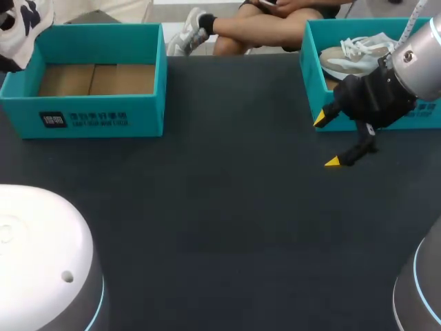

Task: Take the shoe out of the shoebox, open the shoe tongue, remove and reinsert the insole, then place the shoe into the shoebox

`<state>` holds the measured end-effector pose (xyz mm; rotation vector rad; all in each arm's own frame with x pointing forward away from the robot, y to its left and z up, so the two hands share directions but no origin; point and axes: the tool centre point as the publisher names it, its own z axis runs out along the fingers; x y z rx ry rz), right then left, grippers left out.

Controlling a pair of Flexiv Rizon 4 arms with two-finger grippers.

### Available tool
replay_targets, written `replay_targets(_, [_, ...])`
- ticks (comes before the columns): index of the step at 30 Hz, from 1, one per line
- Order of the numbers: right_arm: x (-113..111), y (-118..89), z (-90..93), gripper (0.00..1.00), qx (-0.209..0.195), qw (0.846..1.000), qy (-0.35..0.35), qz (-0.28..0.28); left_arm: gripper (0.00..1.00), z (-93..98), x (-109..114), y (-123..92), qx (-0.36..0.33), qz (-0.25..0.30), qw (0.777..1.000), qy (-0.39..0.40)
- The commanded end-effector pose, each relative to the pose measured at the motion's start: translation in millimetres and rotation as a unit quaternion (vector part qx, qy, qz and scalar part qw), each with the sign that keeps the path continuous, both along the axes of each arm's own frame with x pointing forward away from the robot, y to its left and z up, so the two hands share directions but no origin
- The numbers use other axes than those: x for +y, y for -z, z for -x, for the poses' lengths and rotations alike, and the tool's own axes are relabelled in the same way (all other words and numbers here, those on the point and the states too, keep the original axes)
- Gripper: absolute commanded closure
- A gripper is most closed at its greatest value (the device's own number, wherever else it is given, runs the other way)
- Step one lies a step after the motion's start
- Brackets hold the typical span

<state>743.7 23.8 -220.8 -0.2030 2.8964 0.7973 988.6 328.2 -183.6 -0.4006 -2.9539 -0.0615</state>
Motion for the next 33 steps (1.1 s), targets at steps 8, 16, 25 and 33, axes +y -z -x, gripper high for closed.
replay_targets(8, [1.0,1.0,0.3,0.0,-0.001,1.0,0.001,0.001,1.0,-1.9,-2.3,-0.2,0.009,0.004,1.0,0.017])
replay_targets(16, [1.0,1.0,0.3,0.0,-0.001,1.0,0.001,0.001,1.0,-7.1,2.1,-0.9,0.021,-0.024,0.987,0.157])
replay_targets(25, [1.0,1.0,0.3,0.0,-0.001,1.0,0.001,0.001,1.0,-18.4,18.5,-13.4,0.026,-0.012,0.939,0.343])
replay_targets(33, [1.0,1.0,0.3,0.0,-0.001,1.0,0.001,0.001,1.0,-22.2,25.2,-17.0,0.05,-0.031,0.88,0.471])
